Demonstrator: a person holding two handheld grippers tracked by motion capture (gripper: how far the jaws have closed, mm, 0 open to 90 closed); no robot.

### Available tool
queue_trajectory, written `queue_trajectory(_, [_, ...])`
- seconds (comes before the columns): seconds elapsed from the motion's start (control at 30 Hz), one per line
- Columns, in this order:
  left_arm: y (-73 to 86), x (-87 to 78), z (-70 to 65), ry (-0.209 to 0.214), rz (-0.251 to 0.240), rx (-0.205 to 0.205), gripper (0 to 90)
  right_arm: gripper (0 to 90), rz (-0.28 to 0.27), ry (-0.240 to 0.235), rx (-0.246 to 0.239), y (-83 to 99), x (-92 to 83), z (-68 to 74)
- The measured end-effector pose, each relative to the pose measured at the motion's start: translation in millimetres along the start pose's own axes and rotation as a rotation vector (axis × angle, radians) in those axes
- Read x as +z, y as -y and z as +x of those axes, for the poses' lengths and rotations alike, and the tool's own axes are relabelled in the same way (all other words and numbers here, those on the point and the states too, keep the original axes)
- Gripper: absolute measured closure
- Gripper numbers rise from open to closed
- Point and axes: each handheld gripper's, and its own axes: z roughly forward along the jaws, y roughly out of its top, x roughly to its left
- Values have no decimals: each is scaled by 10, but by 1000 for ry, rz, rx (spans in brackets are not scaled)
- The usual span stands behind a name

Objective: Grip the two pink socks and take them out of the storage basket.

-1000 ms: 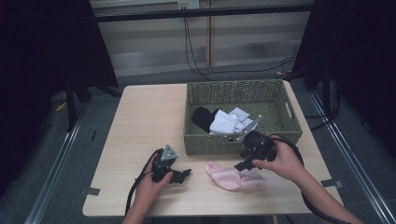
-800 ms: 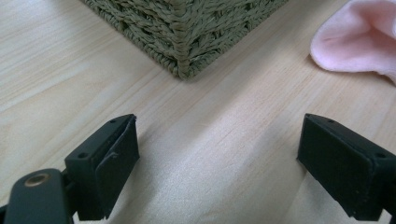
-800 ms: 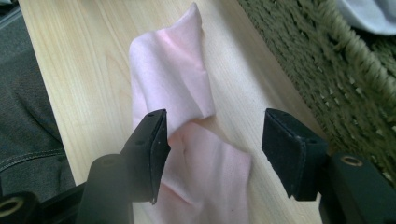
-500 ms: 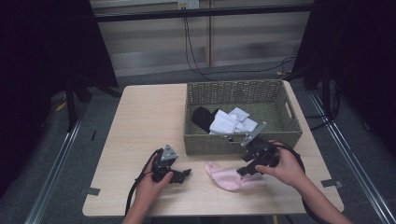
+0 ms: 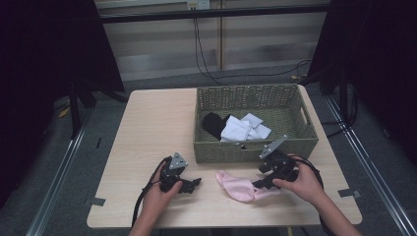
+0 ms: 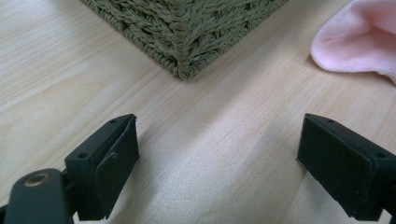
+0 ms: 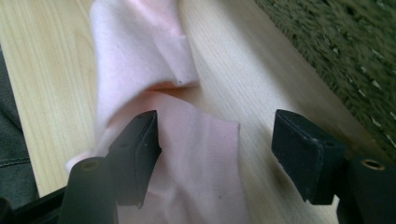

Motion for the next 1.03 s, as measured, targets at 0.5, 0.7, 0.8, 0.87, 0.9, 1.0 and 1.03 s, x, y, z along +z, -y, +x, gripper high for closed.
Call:
queue_trajectory(0.5, [0, 0, 0, 0, 0, 0, 119, 288, -60, 0, 39, 197, 34, -59])
queue_trajectory(0.7, [0, 0, 0, 0, 0, 0, 119, 283, -76, 2, 33, 238, 55, -66])
queue_trajectory(0.8, [0, 0, 0, 0, 1, 1, 119, 280, -87, 3, 32, 255, 61, -60])
queue_trajectory(0.87, [0, 0, 0, 0, 0, 0, 119, 278, -103, 2, 37, 273, 64, -54])
queue_trajectory(0.9, [0, 0, 0, 0, 0, 0, 119, 278, -107, 4, 37, 279, 65, -52])
queue_trajectory(1.0, [0, 0, 1, 0, 1, 0, 119, 277, -107, 10, 32, 285, 62, -47])
queue_trajectory(1.03, [0, 0, 1, 0, 0, 0, 119, 277, -106, 12, 32, 286, 61, -42])
